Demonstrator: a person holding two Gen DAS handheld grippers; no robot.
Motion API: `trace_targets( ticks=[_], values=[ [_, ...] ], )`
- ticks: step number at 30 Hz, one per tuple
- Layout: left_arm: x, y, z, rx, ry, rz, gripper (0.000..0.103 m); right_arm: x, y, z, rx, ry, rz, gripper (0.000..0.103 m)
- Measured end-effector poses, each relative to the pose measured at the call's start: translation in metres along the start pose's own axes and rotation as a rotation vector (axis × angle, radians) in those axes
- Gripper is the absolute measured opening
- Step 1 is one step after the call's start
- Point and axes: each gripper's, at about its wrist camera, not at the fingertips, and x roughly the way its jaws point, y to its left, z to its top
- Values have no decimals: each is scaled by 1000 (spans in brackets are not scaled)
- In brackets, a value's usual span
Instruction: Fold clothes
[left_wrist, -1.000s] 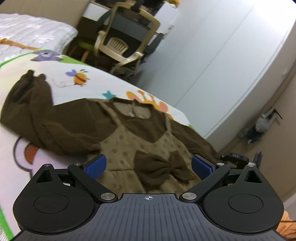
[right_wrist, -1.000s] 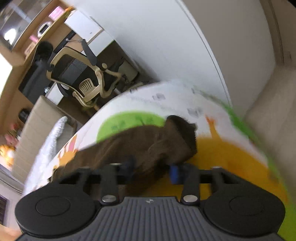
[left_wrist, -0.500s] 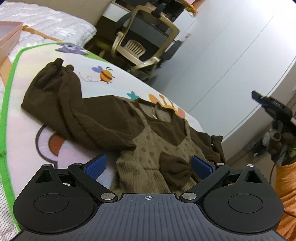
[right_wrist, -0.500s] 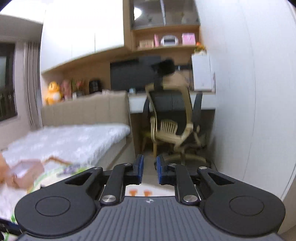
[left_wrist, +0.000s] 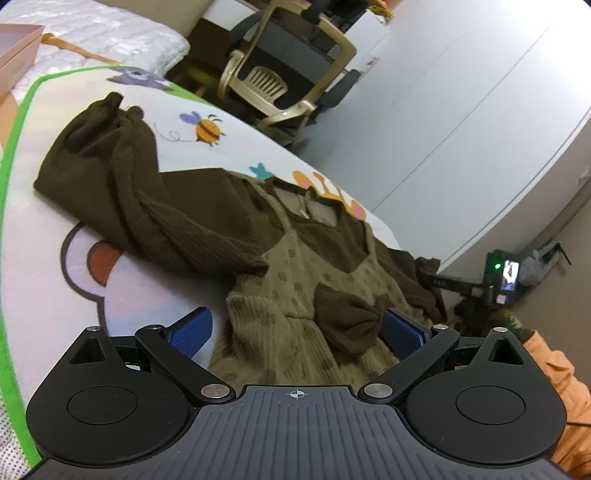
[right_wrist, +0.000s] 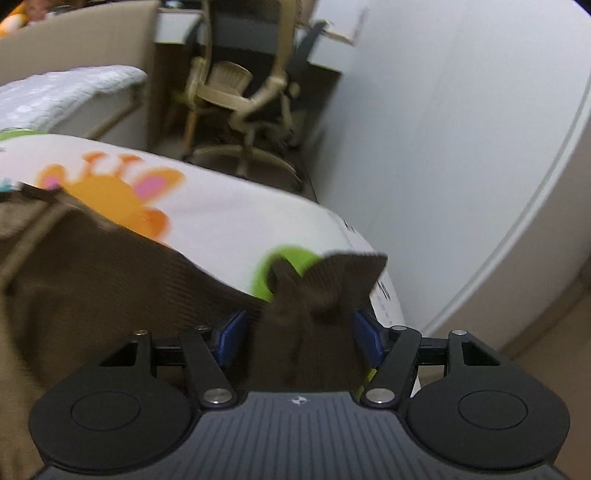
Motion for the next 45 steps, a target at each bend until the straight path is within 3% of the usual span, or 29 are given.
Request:
trace_targets(
  ticks=[3,4,7,10,15,20,24,26,28,31,35,38,41,45],
  values=[
    [0,4,0,-11,4,11,101,1,-33,-8,113,-1,37,21],
    [2,5,1,-14,7,14,101,-4,-45,-8,163,-13,50,12],
    [8,6,2,-20,19,19,101,-34,-71,3,254,-105,76,11],
    [16,2,1,-15,36,14,101,-78,-67,31,251,-245,142,10],
    [20,-6,-2,0,49,-1,101,-146,-11,74,147,-429,390,10],
    [14,-3,-4,-12,40,-6,101,-160,82,79,-34,-429,605,10],
    [8,3,-6,-33,29,-16,101,-140,149,61,-195,-292,747,11],
    [6,5,-6,-40,28,-14,101,-133,172,44,-260,-222,779,17],
    [7,7,-5,-43,29,-4,101,-126,179,40,-269,-193,813,48],
    [8,8,-3,-44,27,20,101,-126,169,41,-219,-201,860,71],
    [10,5,1,-29,13,55,101,-123,114,57,-12,-211,902,82],
    [12,-7,8,2,-2,54,101,-112,67,42,187,-178,902,86],
    [18,-33,18,72,-11,15,101,-89,39,12,304,-121,904,88],
    [39,-72,36,170,-15,-82,101,-45,21,-26,456,7,909,97]
  ],
)
